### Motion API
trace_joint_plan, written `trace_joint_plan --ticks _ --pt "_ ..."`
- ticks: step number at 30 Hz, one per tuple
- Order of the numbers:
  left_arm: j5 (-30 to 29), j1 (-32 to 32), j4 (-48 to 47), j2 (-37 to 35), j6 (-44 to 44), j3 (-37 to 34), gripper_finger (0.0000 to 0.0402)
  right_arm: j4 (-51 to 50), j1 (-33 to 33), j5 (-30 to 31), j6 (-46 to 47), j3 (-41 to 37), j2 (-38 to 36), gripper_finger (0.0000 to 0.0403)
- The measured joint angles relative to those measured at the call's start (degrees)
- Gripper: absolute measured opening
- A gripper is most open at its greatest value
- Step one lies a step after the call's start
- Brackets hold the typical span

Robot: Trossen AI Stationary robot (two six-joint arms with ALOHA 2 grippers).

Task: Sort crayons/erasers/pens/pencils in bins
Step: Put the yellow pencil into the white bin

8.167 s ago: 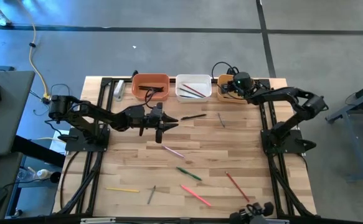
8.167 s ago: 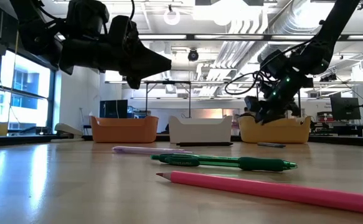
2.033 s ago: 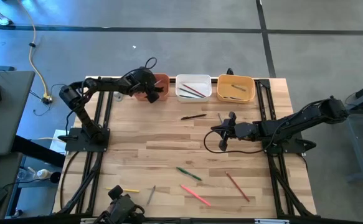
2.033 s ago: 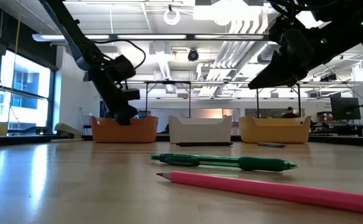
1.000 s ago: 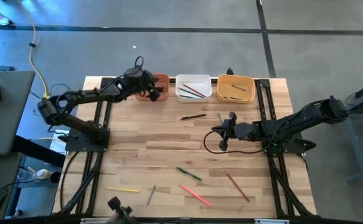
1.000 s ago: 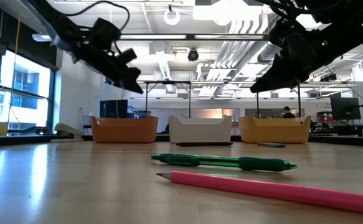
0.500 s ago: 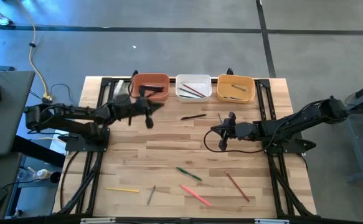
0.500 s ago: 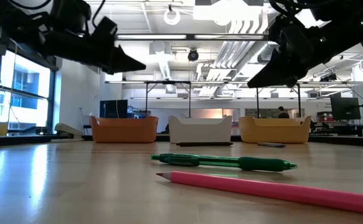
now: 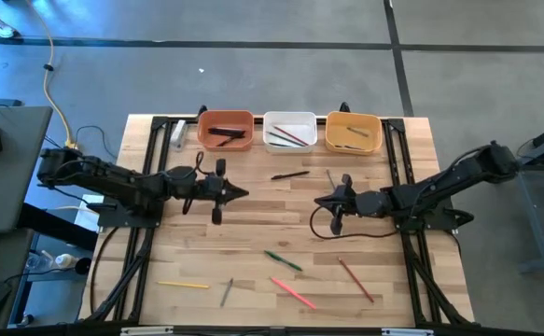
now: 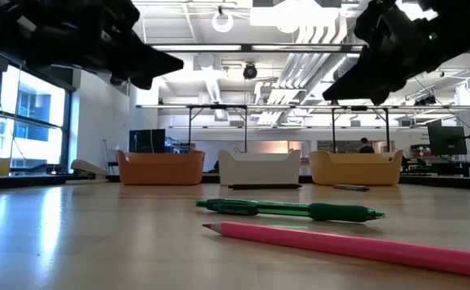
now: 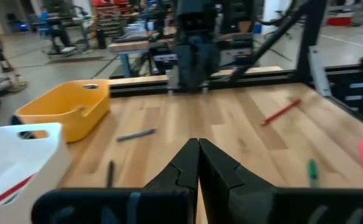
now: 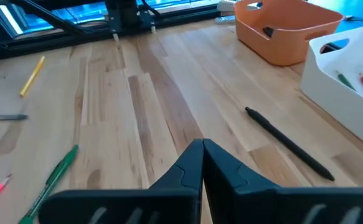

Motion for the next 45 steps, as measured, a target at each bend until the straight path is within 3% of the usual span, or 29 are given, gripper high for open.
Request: trace_joint_plan --ticks 9,12,18,29,38,45 --pt "-0.3 -6.0 -2.8 0.0 -5.0 0.0 0.0000 -3.6 3.7 1.7 -2.4 5.7 2.9 0.0000" --pt "-4.4 -10.2 -10.5 0.0 -8.4 1.7 0.0000 -3.6 4.0 1.7 -2.7 6.7 5.7 0.0000" --pt "-18.8 -22.7 -30.4 0.0 -14.6 9.0 0.0000 -0.6 4.0 1.8 -3.1 7.1 10.7 0.0000" --pt "-27.5 -43.5 -58.6 3.3 -34.7 23.1 0.0000 2.0 9.9 3.7 1.3 7.1 12.8 0.0000" --pt "-23.5 -52.3 -77.0 17.2 -48.9 36.2 0.0008 6.7 13.7 4.5 -1.6 7.1 12.8 0.0000" --pt "-17.3 -55.3 -80.2 26.8 -55.0 43.3 0.0059 7.0 13.7 4.5 -1.7 7.1 12.8 0.0000"
